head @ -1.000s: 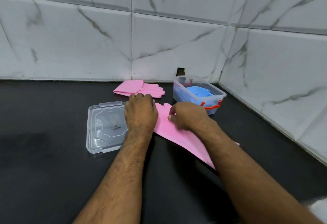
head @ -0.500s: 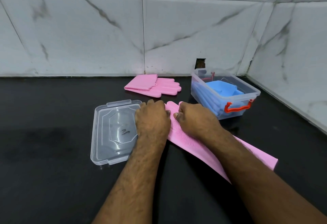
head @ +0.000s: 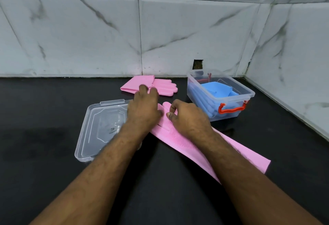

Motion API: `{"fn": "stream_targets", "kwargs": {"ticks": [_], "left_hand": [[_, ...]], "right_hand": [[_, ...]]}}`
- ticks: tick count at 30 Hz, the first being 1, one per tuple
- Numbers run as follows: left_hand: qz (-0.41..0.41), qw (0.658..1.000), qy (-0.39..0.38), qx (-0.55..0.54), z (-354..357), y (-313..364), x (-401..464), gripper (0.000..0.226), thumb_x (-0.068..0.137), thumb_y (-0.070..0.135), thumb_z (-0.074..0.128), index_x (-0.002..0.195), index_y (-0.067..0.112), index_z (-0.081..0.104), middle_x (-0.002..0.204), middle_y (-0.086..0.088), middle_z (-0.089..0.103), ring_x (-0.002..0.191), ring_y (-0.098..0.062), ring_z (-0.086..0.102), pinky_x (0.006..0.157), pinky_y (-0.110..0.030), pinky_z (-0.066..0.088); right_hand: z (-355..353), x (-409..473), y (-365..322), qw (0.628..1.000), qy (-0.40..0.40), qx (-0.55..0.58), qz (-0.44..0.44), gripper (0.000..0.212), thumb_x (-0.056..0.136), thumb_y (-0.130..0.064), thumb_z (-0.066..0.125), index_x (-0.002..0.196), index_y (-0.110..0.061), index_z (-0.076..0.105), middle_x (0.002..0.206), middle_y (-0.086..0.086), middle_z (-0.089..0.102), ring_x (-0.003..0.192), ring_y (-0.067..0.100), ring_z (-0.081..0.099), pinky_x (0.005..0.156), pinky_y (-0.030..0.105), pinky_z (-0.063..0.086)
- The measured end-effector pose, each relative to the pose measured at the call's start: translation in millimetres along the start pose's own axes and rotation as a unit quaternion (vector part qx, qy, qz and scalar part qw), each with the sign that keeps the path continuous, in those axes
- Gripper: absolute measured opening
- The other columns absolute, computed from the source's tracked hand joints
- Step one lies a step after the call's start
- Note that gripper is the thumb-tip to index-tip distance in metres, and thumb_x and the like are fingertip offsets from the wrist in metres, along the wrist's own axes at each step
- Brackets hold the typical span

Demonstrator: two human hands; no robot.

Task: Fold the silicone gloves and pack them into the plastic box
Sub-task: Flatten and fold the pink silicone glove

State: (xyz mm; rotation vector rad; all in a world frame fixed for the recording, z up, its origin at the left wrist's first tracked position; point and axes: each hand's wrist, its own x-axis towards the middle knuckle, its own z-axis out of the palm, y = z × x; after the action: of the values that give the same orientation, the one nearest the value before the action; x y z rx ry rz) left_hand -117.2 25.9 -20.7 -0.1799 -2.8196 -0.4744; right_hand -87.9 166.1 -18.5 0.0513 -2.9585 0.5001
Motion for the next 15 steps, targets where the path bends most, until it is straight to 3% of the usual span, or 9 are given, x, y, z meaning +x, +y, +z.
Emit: {"fn": "stream_targets", "kwargs": {"ticks": [2,6,11,15], "left_hand": [[0.019,0.999,-0.014,-0.039,6.0,5.2,9.3,0.053,0.085,0.017,0.067,0.134,0.016,0.048,0.161,-0.012,0.025,0.136,-0.036,0.044,0.098,-0.049,0.044],[0.016,0.997,-0.079,-0.014,19.1,4.0,19.3,0.05,0.096,0.032,0.052,0.145,0.018,0.046,0.174,-0.004,-0.004,0.146,-0.033,0.033,0.105,-0.052,0.04],[0.019,0.989,-0.129,0.074,21.5,-9.2,35.6,0.056,0.101,0.042,0.036,0.152,0.023,0.046,0.168,-0.006,0.028,0.147,-0.035,0.026,0.109,-0.053,0.037],[0.028,0.989,-0.111,0.096,25.8,-9.9,35.5,0.053,0.101,0.041,0.035,0.141,0.012,0.054,0.153,-0.012,0.047,0.14,-0.034,0.035,0.106,-0.052,0.039]], "right_hand": [[3.3,1.6,2.2,1.0,0.004,-0.012,0.004,0.022,0.1,-0.045,0.059,0.113,-0.027,0.058,0.093,-0.006,0.061,0.084,0.015,0.058,0.065,0.029,0.041],[7.1,2.2,4.5,1.0,0.013,-0.022,0.012,0.018,0.101,-0.044,0.057,0.111,-0.029,0.057,0.094,-0.004,0.066,0.085,0.015,0.061,0.069,0.031,0.048],[12.4,11.8,1.9,0.999,0.037,-0.03,0.017,0.021,0.101,-0.048,0.054,0.109,-0.029,0.056,0.092,-0.005,0.067,0.082,0.014,0.062,0.068,0.031,0.05],[14.4,14.7,0.7,0.999,0.033,0.005,0.036,0.015,0.099,-0.047,0.059,0.102,-0.032,0.057,0.087,-0.008,0.063,0.077,0.009,0.057,0.071,0.03,0.049]]}}
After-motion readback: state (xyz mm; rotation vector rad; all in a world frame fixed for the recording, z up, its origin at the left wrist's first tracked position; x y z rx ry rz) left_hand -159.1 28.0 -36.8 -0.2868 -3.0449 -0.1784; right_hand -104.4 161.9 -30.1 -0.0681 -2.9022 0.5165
